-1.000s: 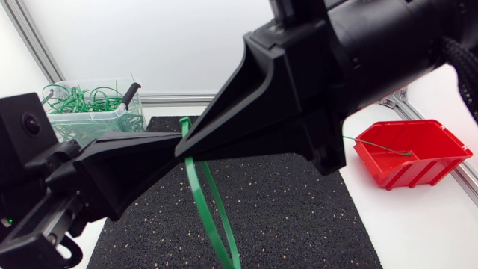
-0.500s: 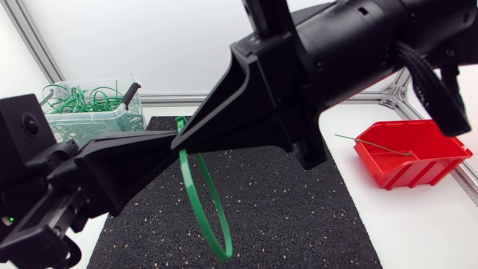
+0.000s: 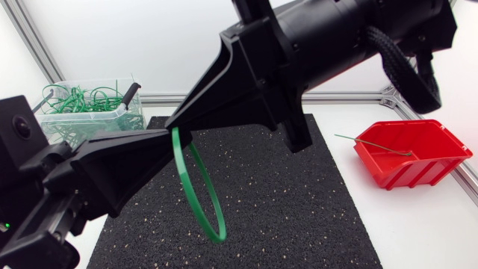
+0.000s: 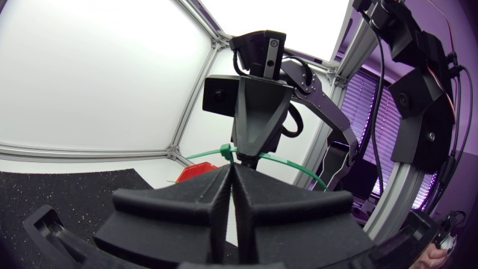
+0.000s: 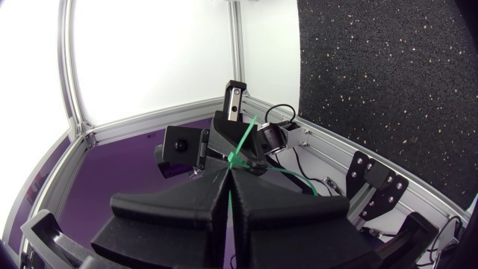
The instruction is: Take a green cable tie from the red box, thread the tail through the head to close it, then place it in the transparent bin on the left.
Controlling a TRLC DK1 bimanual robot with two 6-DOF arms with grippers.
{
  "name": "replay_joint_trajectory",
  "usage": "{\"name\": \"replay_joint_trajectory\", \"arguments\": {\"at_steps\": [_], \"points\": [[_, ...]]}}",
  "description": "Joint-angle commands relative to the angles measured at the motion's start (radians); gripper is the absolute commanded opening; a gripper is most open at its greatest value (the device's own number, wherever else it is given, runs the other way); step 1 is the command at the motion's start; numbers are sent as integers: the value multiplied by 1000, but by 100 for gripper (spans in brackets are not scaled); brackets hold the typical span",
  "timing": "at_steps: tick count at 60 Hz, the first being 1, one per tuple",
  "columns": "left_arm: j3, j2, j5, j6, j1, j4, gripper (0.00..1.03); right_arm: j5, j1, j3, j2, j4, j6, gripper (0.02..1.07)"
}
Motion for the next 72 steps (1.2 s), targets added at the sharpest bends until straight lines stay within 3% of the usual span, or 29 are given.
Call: {"name": "replay_joint_trajectory", "arguments": {"at_steps": [1, 14, 23, 42, 47, 72], "points": [[7, -18, 26, 27, -27, 6, 4, 22, -35, 22, 47, 5, 8, 8], [9, -16, 17, 27, -33, -2, 4, 16, -61, 12, 64, 5, -9, 8], [10, 8, 19, 26, -19, -2, 4, 17, -36, -13, 7, 2, -13, 35], [-8, 28, 43, 27, 33, -4, 4, 34, -36, -65, -73, -19, -32, 35], [-14, 22, 43, 26, 31, -4, 4, 34, -61, -76, -74, -14, -43, 39], [-36, 11, 102, 49, 22, -5, 4, 32, -87, -47, 1, 24, -53, 38]]}}
